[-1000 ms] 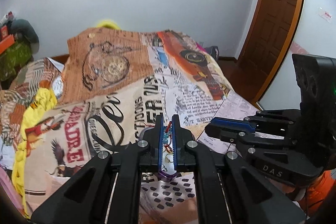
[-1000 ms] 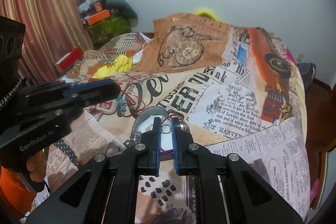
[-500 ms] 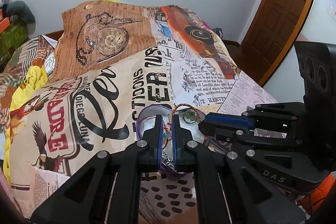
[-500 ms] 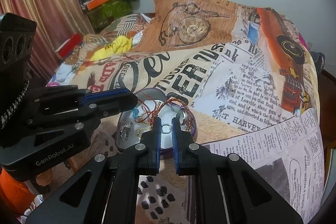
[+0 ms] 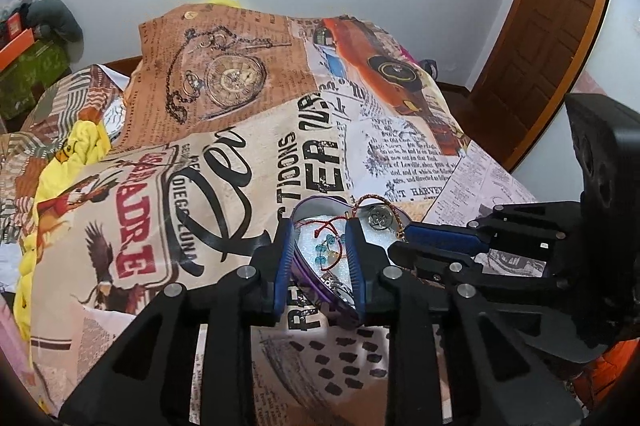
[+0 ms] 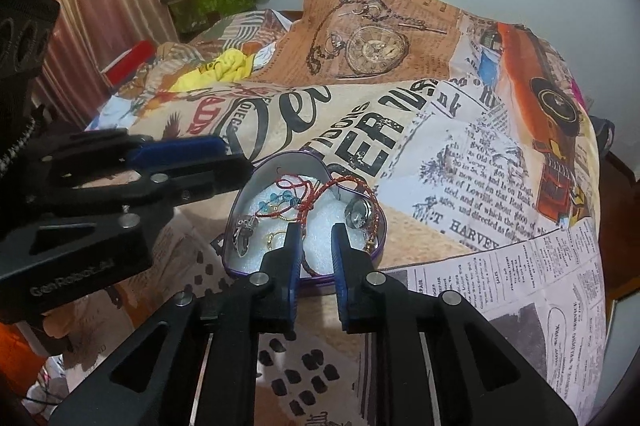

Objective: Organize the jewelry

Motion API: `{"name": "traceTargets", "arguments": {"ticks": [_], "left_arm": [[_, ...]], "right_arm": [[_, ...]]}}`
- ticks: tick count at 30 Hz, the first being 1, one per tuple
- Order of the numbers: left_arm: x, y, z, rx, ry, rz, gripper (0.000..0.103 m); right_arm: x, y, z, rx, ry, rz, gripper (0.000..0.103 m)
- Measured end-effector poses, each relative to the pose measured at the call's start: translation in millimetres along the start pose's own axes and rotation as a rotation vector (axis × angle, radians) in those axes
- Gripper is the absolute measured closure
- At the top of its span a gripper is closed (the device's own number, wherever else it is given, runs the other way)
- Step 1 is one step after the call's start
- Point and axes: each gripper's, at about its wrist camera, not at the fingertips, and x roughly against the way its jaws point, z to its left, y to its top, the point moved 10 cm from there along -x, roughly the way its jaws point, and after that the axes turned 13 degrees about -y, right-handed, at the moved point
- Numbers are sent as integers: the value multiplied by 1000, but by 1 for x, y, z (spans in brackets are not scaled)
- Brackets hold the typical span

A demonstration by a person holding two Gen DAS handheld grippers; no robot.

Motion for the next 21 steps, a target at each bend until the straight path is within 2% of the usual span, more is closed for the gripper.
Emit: {"name": "traceTargets", "arguments": {"ticks": [6,12,18,21], "left_arm": [[18,6,-5,-6,9,-31,78],[46,15,-18,-26,17,-78,78],[90,29,-41,-71,34,-164,77],[118,35,-56,-104,46,-221,73]], "right_arm": [[16,6,-5,-16,-17,-25,89],[47,16,-10,-34,-43,-88,89],[100,31,-19,-76,-87,-203,89],[137,38,-22,-101,-109,-286,89]]}}
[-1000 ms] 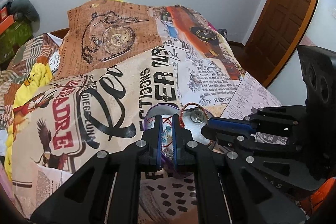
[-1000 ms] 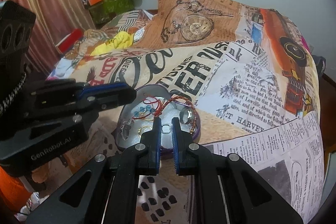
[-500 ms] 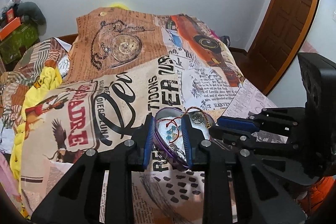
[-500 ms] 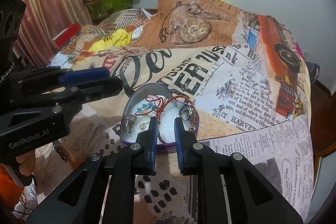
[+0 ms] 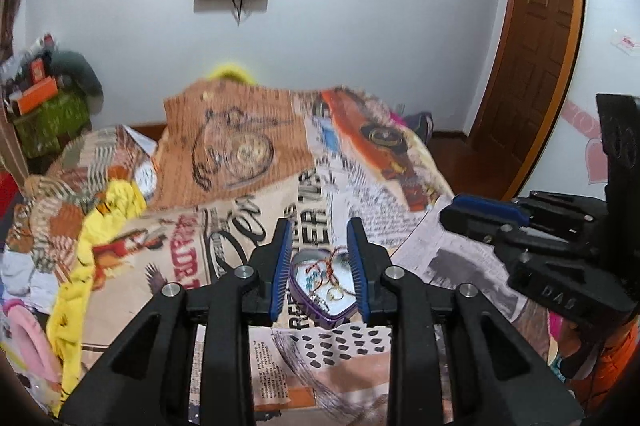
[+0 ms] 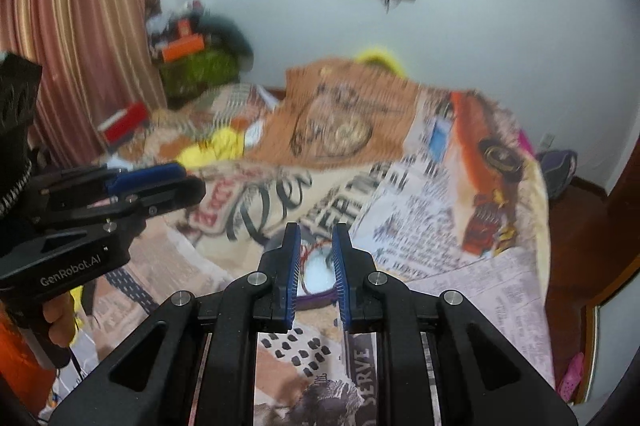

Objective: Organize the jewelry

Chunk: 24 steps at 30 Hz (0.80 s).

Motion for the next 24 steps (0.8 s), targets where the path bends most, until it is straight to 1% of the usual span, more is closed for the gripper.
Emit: {"name": "traceTargets", "arguments": {"ticks": [5,7,11,14,15,16,17,18,19,20,21,22,23,24], "left_arm": [[47,21,-25,-70,30,-111,68],[67,28,-34,-100,47,-161,61],[108,38,-58,-158,77,-275,52],[134,42,-72,-180,98,-345,41],[142,42,-76,-187,108,-365,34],[150,42,-80,-195,120,-386,26],[155,42,-82,-200,131,-401,22],[161,41,-85,-206,144,-419,14],[166,41,-86,-210,153,-434,9],[171,39,-88,-214,163,-449,8],[174,38,-89,-215,172,-457,7],[177,38,-90,-217,180,-463,6],[179,37,-90,-216,185,-466,6],[180,36,-90,-213,189,-469,5]], "right_arm": [[55,22,-6,-35,-46,-140,89],[81,31,-9,-58,-64,-206,89],[129,43,-13,-107,-100,-333,89],[160,47,-15,-136,-138,-411,87],[167,47,-16,-144,-147,-427,85],[175,47,-16,-156,-158,-446,74],[181,46,-16,-166,-165,-460,58],[186,45,-17,-175,-170,-478,50],[192,44,-17,-183,-181,-503,41],[194,43,-16,-186,-193,-515,37],[196,43,-15,-186,-207,-522,36],[199,41,-14,-187,-221,-526,31],[200,41,-13,-191,-227,-528,23],[202,39,-14,-199,-231,-531,18]]}}
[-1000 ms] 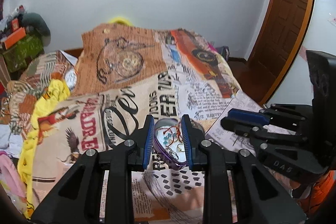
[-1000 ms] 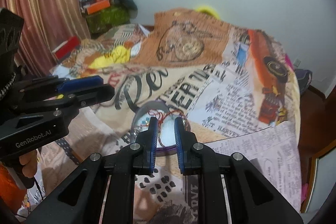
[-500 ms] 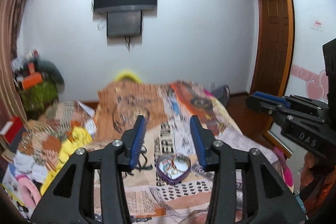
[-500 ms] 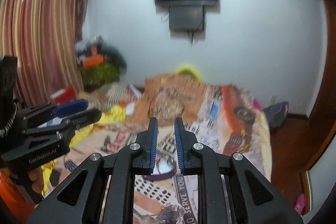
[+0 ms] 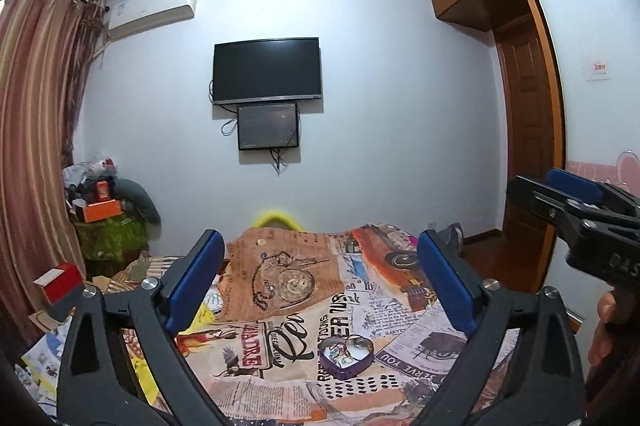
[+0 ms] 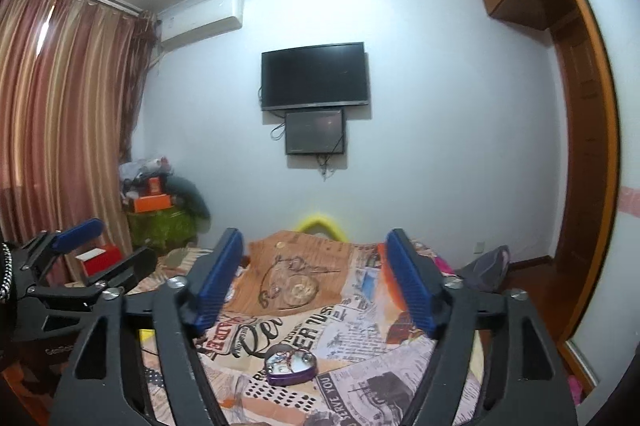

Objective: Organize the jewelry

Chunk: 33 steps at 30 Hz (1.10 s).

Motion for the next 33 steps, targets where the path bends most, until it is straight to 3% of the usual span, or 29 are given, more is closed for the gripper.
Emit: {"name": "traceTargets", "arguments": {"ticks": [2,4,33], "left_arm": [[5,-1,0,5,1,-3,4],[5,-1,0,13,0,-1,4],[4,-23,1,61,-2,50,3]], "right_arm": [[3,-1,-2,-11,-20,-7,5],[4,-3,-4,-12,-46,-9,3],[16,-22,-4,38,-38,60,2]]}}
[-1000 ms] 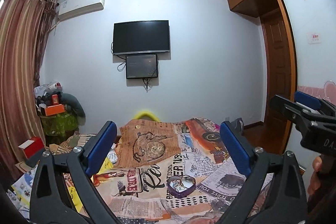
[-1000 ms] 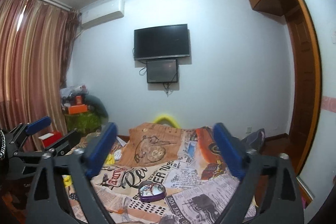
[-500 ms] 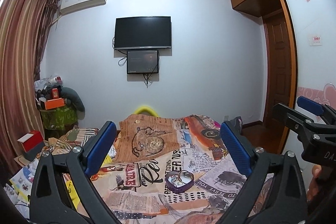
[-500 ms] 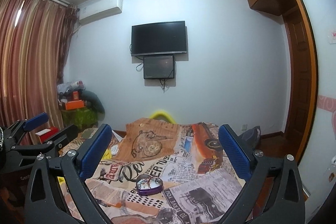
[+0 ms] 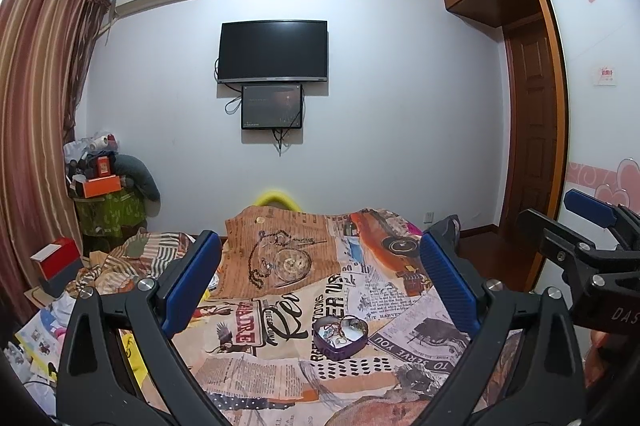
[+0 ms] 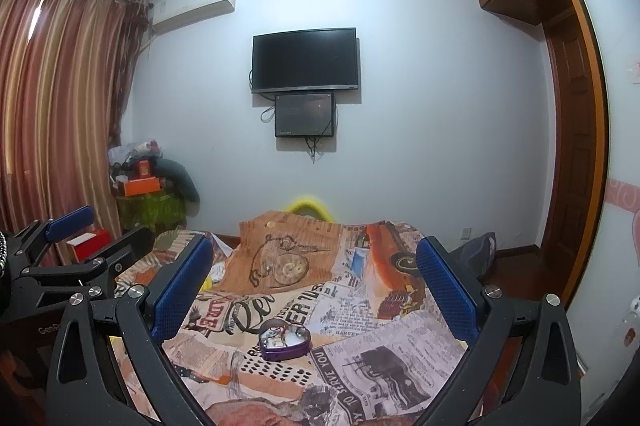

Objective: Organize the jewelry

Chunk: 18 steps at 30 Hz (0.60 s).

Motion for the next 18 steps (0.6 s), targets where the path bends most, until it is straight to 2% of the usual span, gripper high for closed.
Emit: {"name": "traceTargets", "arguments": {"ticks": [18], "left_arm": [[-6,-7,2,15,-2,30,3]], "right_arm": [[-1,0,-1,1,-11,20,2]]}}
